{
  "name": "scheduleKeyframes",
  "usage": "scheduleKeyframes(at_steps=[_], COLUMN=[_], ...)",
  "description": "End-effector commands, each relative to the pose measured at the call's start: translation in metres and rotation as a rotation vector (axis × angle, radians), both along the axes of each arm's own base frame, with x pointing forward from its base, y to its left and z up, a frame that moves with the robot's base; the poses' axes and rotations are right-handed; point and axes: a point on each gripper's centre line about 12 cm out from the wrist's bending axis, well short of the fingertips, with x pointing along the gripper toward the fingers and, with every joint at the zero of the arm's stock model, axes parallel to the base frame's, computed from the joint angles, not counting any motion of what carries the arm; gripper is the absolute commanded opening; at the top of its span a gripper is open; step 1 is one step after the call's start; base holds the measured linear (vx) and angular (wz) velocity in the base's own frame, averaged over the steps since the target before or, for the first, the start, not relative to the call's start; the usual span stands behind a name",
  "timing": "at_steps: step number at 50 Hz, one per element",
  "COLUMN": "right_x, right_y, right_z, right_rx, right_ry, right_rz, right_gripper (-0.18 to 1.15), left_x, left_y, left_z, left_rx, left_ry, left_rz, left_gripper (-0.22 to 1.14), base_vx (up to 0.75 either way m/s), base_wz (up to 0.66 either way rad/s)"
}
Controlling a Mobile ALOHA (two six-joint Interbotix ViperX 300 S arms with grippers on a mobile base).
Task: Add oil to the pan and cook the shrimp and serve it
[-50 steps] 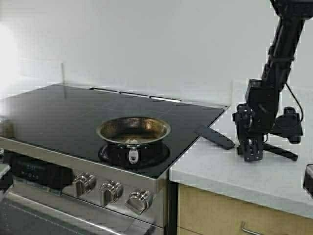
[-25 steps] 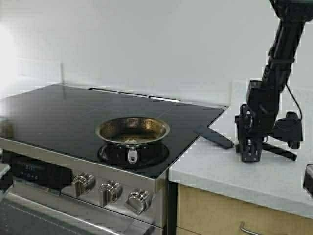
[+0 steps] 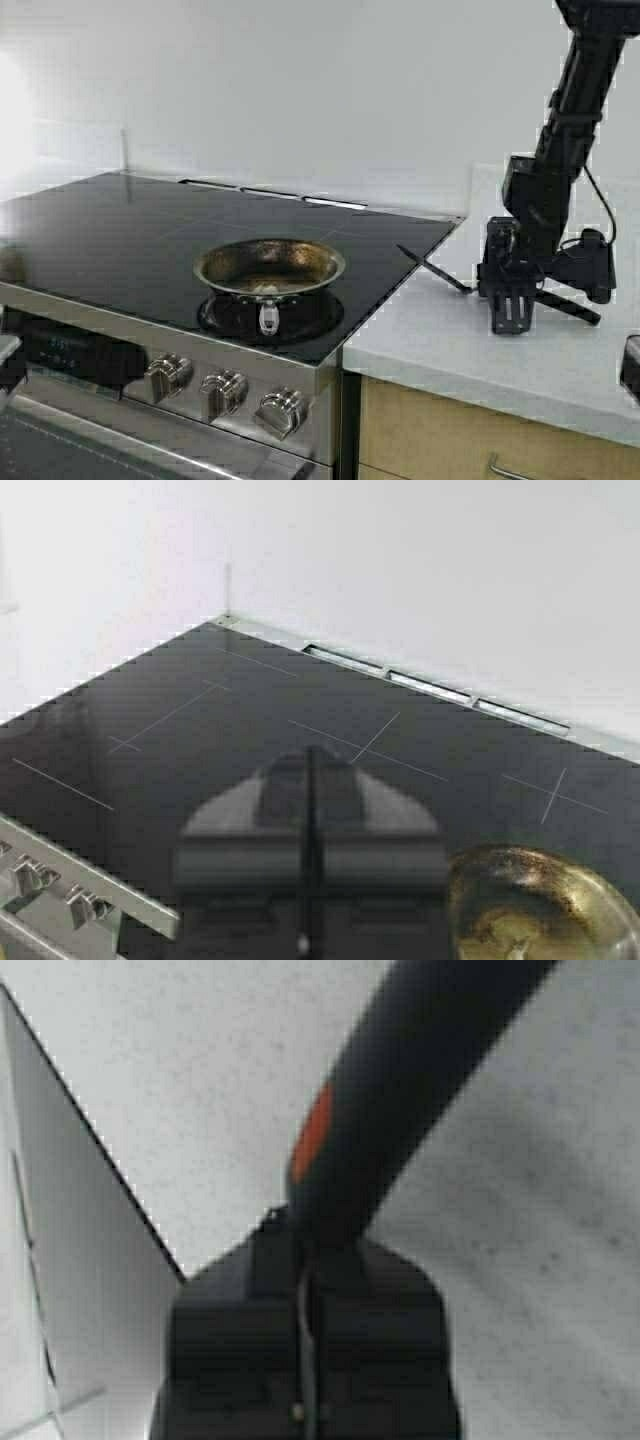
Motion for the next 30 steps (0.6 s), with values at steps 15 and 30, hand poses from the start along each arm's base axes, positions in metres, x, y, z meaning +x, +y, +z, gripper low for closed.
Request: scheduleKeyframes(at_steps=[15,30], right_x=[-0.02,-0.028], right_y=[0.002,0.015], right_z=[0.028,0.093], right_rx=[-0.049,-0.152], right_ry=[0.045,-0.05], right_rz=[0.083,0.209], right_gripper=[0.07,0.07], left_x=[0.001,0.0], left_y=[0.0,0.0], left_z=[0.005,0.005], left_rx=[-0.003,-0.003], left_ry=[-0.015,-0.017], left_rz=[0.0,0.0], left_gripper=[0.03,0.03], base_vx=[0.0,0.0], base_wz=[0.0,0.0])
